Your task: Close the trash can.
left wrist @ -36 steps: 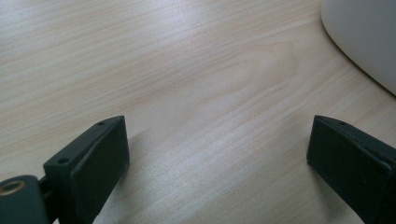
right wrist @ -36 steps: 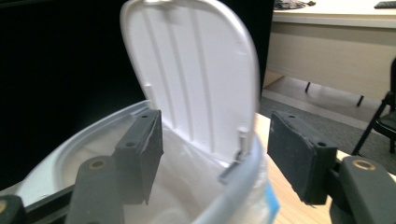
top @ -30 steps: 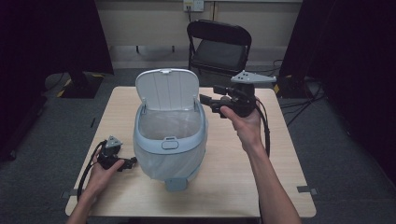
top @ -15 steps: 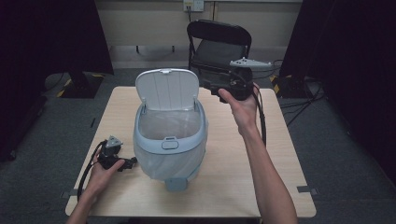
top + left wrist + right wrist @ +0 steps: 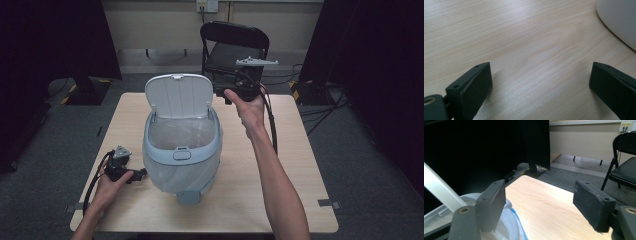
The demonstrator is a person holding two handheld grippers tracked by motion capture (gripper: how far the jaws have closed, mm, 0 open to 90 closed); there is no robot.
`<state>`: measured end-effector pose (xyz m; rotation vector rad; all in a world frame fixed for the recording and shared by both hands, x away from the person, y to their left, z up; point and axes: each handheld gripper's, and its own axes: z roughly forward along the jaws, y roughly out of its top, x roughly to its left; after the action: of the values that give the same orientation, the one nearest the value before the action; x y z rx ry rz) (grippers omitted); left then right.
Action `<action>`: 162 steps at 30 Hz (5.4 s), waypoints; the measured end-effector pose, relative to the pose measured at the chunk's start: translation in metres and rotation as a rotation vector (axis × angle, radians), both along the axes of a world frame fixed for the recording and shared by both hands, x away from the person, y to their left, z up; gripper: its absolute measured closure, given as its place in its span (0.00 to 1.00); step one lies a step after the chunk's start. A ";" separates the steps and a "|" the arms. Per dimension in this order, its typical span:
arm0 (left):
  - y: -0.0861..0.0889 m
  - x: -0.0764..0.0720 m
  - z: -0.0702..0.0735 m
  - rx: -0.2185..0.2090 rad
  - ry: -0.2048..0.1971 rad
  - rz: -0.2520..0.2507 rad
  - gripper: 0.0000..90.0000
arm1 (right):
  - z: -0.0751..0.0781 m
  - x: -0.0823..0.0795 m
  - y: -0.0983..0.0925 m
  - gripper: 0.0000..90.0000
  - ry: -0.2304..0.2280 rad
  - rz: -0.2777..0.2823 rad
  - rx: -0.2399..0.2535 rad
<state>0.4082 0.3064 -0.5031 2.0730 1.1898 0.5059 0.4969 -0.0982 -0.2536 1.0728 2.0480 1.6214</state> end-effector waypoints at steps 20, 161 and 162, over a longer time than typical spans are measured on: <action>0.000 0.000 0.000 0.000 0.000 0.002 0.05 | -0.004 -0.026 -0.005 0.30 -0.033 0.079 -0.030; -0.001 0.000 0.000 0.000 -0.001 0.007 0.04 | -0.235 -0.107 -0.180 0.20 0.392 -0.443 -0.359; -0.001 0.000 0.000 0.000 -0.001 0.007 0.04 | -0.235 -0.108 -0.181 0.19 0.388 -0.449 -0.356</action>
<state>0.4079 0.3055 -0.5033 2.0688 1.1966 0.5099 0.3889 -0.2793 -0.4891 1.6486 2.0097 0.8431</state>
